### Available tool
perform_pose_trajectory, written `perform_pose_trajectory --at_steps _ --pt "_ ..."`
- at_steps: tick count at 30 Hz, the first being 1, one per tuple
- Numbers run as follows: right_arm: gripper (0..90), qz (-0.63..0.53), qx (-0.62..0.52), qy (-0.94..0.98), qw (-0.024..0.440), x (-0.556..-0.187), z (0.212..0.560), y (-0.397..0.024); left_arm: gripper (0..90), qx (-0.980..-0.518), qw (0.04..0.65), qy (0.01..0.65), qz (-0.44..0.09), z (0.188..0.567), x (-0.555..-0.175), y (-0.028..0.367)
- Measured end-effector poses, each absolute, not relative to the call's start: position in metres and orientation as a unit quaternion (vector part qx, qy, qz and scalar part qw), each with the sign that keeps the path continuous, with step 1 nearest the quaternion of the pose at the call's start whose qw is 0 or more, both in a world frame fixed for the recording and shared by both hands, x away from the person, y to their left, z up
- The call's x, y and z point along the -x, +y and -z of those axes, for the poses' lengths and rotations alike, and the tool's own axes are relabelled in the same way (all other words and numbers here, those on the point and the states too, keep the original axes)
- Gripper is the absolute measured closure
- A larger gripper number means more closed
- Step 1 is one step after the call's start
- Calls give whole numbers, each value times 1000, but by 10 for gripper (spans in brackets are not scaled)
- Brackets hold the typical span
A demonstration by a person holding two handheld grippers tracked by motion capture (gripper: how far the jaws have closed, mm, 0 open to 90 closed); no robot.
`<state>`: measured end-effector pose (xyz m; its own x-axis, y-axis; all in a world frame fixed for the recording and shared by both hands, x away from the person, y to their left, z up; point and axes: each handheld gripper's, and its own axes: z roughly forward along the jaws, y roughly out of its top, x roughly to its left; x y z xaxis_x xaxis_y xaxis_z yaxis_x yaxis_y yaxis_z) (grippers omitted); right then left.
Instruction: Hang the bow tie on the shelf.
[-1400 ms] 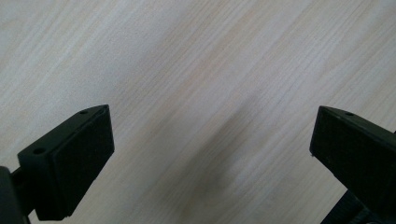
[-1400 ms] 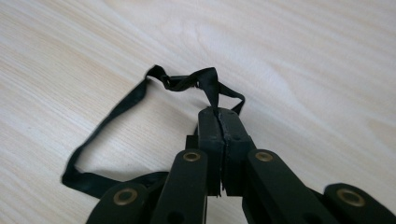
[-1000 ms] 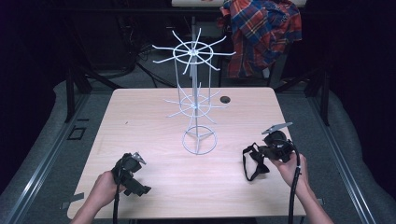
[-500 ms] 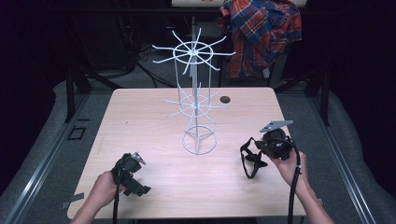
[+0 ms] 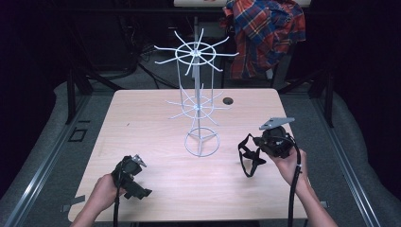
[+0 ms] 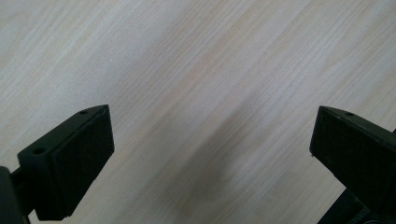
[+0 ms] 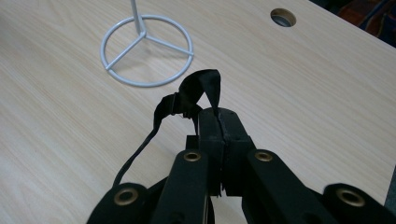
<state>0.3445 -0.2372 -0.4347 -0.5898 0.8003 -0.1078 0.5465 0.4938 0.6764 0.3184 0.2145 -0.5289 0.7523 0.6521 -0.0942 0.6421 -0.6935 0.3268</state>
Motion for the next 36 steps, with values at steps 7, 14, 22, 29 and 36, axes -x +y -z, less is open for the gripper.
perform_pose_trajectory --at_steps 7,14,22,29,36 --pt "893 -309 -393 840 210 -348 431 -229 0 -918 174 356 -15 529 -315 218" --pt "895 -314 -394 838 211 -350 429 -227 0 -917 174 358 -15 529 -316 218" --pt "896 -324 -391 834 216 -352 421 -222 0 -918 176 355 -18 529 -315 218" --pt "895 -334 -388 829 224 -355 412 -222 0 -919 175 352 -18 528 -315 216" --pt "896 -340 -392 823 230 -365 411 -217 0 -921 174 349 -15 528 -316 214"
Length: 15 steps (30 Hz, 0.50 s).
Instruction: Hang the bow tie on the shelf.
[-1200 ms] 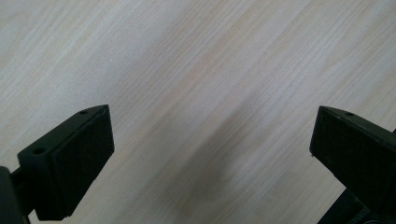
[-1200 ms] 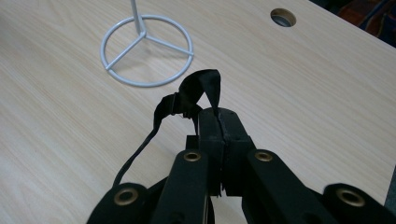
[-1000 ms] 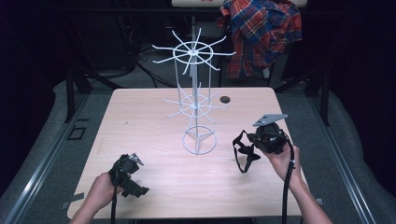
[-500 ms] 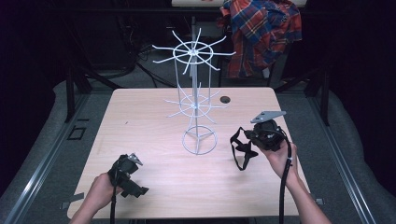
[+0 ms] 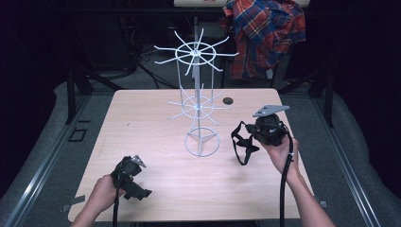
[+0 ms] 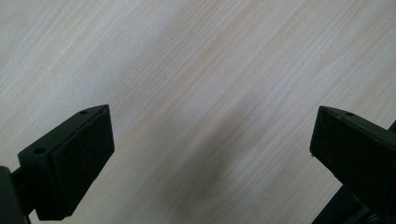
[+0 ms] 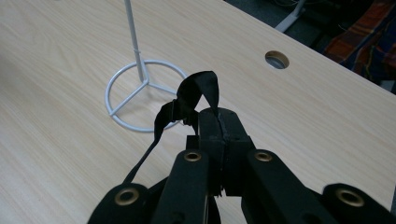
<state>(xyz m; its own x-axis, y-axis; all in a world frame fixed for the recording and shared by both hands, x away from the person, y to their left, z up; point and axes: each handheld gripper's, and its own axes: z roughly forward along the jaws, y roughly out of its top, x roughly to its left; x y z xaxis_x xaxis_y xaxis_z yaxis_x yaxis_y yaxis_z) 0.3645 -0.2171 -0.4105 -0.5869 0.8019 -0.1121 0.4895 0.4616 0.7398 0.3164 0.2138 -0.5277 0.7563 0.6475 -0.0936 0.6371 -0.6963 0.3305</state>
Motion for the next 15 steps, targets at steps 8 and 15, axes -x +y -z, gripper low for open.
perform_pose_trajectory --at_steps 8,15 --pt "896 -350 -385 822 233 -377 402 -209 0 -920 175 351 -15 528 -317 215" --pt "895 -356 -379 820 238 -386 399 -202 0 -922 172 347 -12 528 -317 213"
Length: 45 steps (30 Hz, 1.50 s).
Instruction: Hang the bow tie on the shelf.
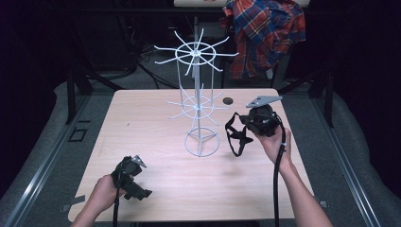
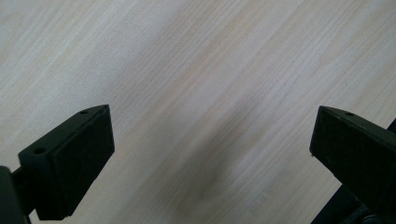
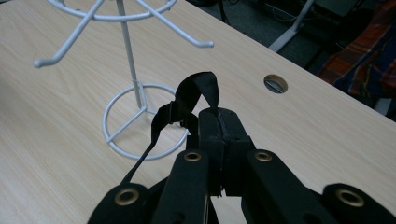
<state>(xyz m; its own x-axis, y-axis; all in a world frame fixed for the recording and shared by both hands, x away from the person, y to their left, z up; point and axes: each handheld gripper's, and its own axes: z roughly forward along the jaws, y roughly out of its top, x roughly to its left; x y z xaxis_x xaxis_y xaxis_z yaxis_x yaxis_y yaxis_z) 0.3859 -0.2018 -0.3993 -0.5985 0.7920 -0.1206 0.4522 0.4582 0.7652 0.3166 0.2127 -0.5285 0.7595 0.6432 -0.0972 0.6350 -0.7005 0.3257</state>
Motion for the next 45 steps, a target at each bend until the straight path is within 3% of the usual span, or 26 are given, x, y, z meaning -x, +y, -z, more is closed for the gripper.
perform_pose_trajectory --at_steps 22,45 --pt "896 -377 -367 813 251 -403 387 -194 0 -923 169 346 -11 529 -317 213" --pt "895 -389 -385 813 198 -425 405 -197 0 -923 166 347 -12 529 -316 213"
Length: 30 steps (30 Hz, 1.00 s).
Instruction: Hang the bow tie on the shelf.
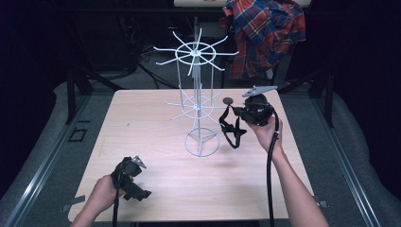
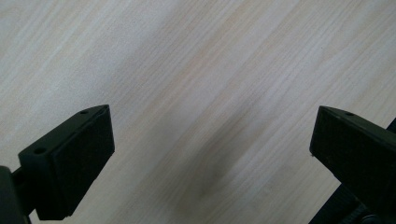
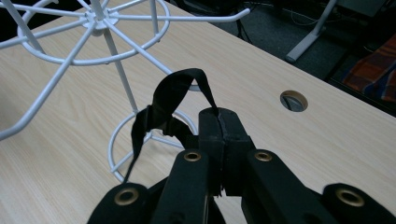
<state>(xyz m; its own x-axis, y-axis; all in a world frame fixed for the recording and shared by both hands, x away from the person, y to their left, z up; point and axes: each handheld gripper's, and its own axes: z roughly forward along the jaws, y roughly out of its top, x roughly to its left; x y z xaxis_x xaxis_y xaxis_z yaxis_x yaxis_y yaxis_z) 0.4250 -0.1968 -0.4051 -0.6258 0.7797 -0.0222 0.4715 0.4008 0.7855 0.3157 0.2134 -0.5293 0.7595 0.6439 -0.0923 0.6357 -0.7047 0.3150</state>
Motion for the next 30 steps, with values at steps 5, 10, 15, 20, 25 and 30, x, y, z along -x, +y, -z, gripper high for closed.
perform_pose_trajectory --at_steps 5,10,15,20,25,30 --pt "895 -392 -387 813 191 -427 408 -196 0 -923 166 347 -13 529 -316 214" --pt "895 -390 -383 815 190 -426 409 -194 1 -923 166 347 -13 529 -315 213" --pt "894 -389 -384 817 186 -427 409 -192 0 -923 166 348 -13 529 -315 214" --pt "894 -384 -379 822 183 -427 412 -189 1 -924 163 347 -12 530 -315 214" --pt "894 -383 -379 823 182 -427 414 -187 1 -924 161 347 -12 530 -315 214" --pt "893 -387 -376 822 181 -427 413 -183 1 -924 160 348 -13 530 -315 213"
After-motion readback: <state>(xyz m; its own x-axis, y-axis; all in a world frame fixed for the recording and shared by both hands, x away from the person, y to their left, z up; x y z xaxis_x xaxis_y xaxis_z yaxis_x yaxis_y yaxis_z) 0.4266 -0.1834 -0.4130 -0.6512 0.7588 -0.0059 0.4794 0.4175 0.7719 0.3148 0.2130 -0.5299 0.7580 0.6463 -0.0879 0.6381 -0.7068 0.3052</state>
